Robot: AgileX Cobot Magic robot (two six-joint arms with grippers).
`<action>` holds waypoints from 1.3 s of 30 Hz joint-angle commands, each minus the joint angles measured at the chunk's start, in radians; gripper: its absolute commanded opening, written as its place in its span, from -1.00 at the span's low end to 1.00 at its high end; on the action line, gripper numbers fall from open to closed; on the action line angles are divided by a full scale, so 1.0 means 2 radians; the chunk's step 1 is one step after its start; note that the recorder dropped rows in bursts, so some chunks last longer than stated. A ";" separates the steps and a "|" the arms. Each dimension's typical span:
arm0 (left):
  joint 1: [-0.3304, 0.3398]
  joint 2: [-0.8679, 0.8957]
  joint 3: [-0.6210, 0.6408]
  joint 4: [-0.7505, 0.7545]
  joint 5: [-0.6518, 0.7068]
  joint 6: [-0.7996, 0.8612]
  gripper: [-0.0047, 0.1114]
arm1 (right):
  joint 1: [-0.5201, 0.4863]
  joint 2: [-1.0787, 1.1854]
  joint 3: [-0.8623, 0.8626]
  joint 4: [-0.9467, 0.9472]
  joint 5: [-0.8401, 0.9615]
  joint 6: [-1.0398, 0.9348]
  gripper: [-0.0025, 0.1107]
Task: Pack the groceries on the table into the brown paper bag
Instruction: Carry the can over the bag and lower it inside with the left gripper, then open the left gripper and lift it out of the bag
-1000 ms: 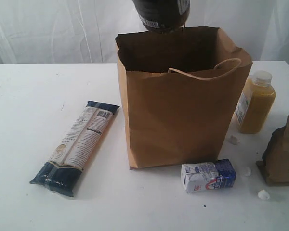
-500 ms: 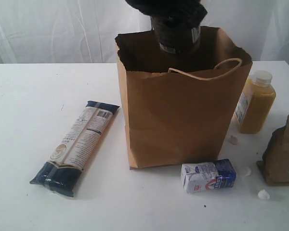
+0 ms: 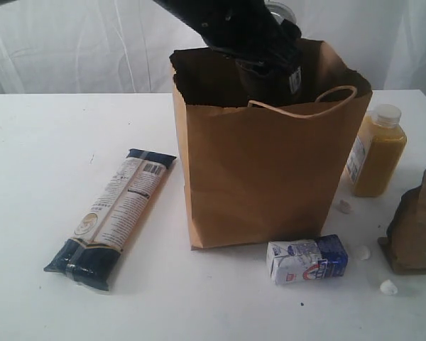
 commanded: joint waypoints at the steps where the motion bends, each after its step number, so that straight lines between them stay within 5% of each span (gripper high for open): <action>1: -0.002 0.017 -0.020 -0.030 -0.027 0.019 -0.91 | -0.003 -0.002 0.003 0.002 0.010 0.001 -0.96; 18: -0.002 0.085 -0.044 -0.056 0.037 0.019 -0.88 | -0.003 -0.002 0.003 0.002 0.012 0.001 -0.96; 20: -0.002 0.085 -0.044 -0.056 0.043 0.019 -0.73 | -0.003 -0.002 0.003 0.002 0.012 0.001 -0.96; 22: -0.002 0.085 -0.044 -0.056 0.044 0.015 -0.28 | -0.003 -0.002 0.003 0.002 0.012 0.001 -0.96; 25: -0.003 0.081 -0.044 -0.057 0.048 -0.011 0.64 | -0.003 -0.002 0.003 0.003 0.012 0.001 -0.96; 27: -0.003 0.072 -0.044 -0.057 0.052 -0.011 0.83 | -0.003 -0.002 0.003 0.003 0.012 0.001 -0.96; 39: -0.003 0.004 -0.044 -0.097 0.135 0.011 0.81 | -0.003 -0.002 0.003 0.003 0.012 0.001 -0.96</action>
